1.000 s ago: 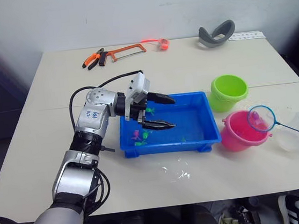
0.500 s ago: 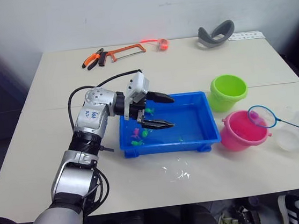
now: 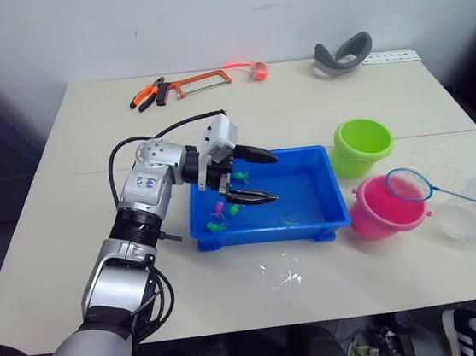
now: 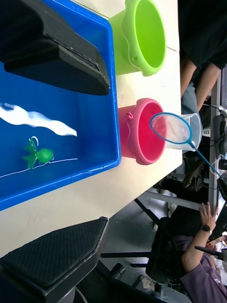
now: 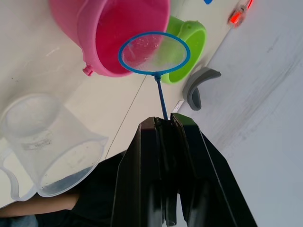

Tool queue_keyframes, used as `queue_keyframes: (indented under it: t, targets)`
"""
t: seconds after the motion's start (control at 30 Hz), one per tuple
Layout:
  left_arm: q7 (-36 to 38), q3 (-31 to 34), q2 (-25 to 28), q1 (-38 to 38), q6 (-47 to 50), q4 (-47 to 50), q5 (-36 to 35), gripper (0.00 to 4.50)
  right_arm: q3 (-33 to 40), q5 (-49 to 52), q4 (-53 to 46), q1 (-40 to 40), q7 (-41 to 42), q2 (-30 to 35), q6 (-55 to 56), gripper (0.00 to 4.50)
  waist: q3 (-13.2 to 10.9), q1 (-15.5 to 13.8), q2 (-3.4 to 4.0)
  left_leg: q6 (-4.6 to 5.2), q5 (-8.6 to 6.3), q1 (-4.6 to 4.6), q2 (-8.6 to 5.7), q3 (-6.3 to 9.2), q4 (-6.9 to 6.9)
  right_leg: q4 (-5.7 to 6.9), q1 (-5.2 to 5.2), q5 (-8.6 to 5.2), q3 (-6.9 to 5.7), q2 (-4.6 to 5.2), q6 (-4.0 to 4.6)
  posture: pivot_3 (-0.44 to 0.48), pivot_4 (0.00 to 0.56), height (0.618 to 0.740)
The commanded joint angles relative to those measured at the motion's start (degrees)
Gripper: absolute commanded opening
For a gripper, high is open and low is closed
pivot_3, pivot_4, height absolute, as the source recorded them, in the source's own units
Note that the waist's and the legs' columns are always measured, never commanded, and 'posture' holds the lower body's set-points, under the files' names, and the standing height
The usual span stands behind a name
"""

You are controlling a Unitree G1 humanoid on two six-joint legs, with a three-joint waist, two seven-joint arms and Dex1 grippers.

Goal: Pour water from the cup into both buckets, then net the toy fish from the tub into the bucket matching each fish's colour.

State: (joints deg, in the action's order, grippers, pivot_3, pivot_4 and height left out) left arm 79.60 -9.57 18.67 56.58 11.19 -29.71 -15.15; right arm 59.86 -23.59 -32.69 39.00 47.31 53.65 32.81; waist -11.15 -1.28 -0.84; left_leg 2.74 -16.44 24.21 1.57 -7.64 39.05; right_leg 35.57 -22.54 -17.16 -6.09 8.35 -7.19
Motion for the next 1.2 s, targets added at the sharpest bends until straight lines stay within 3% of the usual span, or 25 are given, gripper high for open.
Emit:
queue_keyframes:
  t: [0.03, 0.13, 0.23, 0.37, 0.6, 0.67, 0.93, 1.2]
  targets:
    - [-0.4, 0.4, 0.4, 0.3, -1.6, 0.4, 0.5, 4.48, -1.2, 14.6, 0.5, -3.0, 2.1, -1.3, -9.9, 0.00, 0.0, 0.0, 0.00, 0.00, 0.00, 0.00, 0.00, 0.00, 0.00, 0.00, 0.00, 0.00, 0.00, 0.00, 0.00, 0.000, 0.150, 0.740]
    - [0.1, 0.3, 3.2, -1.5, -2.0, 0.6, 1.6, 4.48, -3.3, 31.1, -3.1, -6.4, 2.5, -1.9, -26.5, 0.00, 0.0, -0.1, 0.00, 0.01, 0.01, 0.00, 0.00, 0.00, 0.02, 0.00, 0.01, 0.00, 0.00, 0.01, 0.00, 0.000, 0.150, 0.740]
    - [1.8, 0.0, 7.2, -3.6, -2.5, 0.8, 3.1, 4.48, -8.5, 43.6, -5.2, -10.1, 0.9, 2.3, -36.7, 0.00, 0.0, 0.0, 0.00, -0.01, 0.01, 0.01, 0.02, 0.11, 0.01, 0.01, 0.04, -0.02, -0.08, 0.00, 0.04, 0.000, 0.150, 0.740]
    - [3.0, 1.4, 15.3, -7.7, -1.7, 3.2, 4.7, 4.48, -27.2, 53.5, -6.2, -27.1, -2.8, 7.5, -49.0, 0.00, 0.0, 1.3, 0.03, 0.00, 0.01, -0.09, 0.04, 0.06, 0.02, 0.07, 0.07, -0.02, 0.00, 0.03, 0.04, 0.000, 0.150, 0.740]
    - [1.4, 5.5, 25.0, -13.2, 1.7, 8.8, 5.1, 4.48, -58.4, 44.3, 2.4, -56.4, -1.3, -4.3, -61.1, 0.00, 0.0, 1.7, 0.03, -0.10, 0.09, -0.12, 0.15, 0.18, -0.01, 0.24, 0.00, -0.08, -0.07, 0.14, 0.19, 0.000, 0.150, 0.740]
    - [0.7, 6.1, 26.2, -14.4, 2.6, 10.4, 4.9, 4.48, -63.7, 42.9, 5.9, -61.6, -2.8, -6.4, -62.2, 0.00, 0.0, 1.3, 0.05, -0.18, 0.11, 0.07, 0.04, 0.40, -0.01, 0.25, -0.05, -0.14, -0.17, 0.14, 0.29, 0.000, 0.150, 0.740]
    - [-2.6, 7.5, 27.3, -17.0, 4.9, 15.2, 4.3, 4.48, -76.0, 32.3, 19.1, -73.0, -2.6, -13.2, -59.8, 0.00, 0.0, 1.3, -0.04, -0.10, 0.14, 0.23, 0.03, 0.18, 0.06, 0.39, -0.18, -0.09, -0.26, 0.09, 0.21, 0.000, 0.150, 0.740]
    - [-4.2, 7.8, 27.6, -18.2, 6.6, 17.9, 3.7, 4.48, -81.4, 24.7, 25.3, -75.6, -1.3, -14.2, -50.9, 0.00, 0.0, 1.8, -0.04, -0.10, 0.17, 0.28, 0.06, 0.03, 0.03, 0.42, -0.27, -0.06, -0.19, 0.00, 0.13, 0.000, 0.150, 0.740]
